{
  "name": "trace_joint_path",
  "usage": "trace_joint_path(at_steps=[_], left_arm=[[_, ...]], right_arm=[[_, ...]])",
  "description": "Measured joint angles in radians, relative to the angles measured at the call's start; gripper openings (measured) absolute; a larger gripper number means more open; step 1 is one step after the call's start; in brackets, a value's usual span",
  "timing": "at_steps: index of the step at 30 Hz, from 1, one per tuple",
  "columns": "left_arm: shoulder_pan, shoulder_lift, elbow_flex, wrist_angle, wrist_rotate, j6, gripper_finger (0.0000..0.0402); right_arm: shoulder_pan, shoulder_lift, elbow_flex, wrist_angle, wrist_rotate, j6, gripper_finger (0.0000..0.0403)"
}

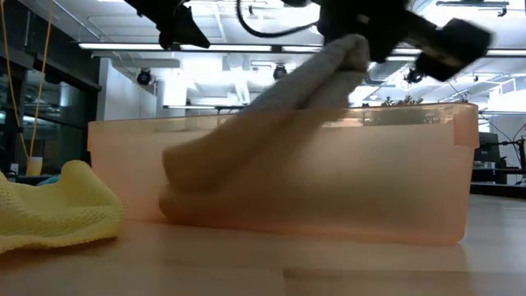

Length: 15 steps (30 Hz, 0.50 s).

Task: Fold microfiber towels
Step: Put the gray towel into the bin

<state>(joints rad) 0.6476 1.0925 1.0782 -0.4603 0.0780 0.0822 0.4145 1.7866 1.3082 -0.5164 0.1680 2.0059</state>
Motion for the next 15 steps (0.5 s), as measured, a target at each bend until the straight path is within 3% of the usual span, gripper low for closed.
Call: trace_joint_path(at_steps=[15], left_arm=[[0.0,0.011,0.001,0.001,-0.002,0.007,0.0]], right_arm=[[0.047,0.006,0.0,-0.145,-0.052,0.214,0.0016]])
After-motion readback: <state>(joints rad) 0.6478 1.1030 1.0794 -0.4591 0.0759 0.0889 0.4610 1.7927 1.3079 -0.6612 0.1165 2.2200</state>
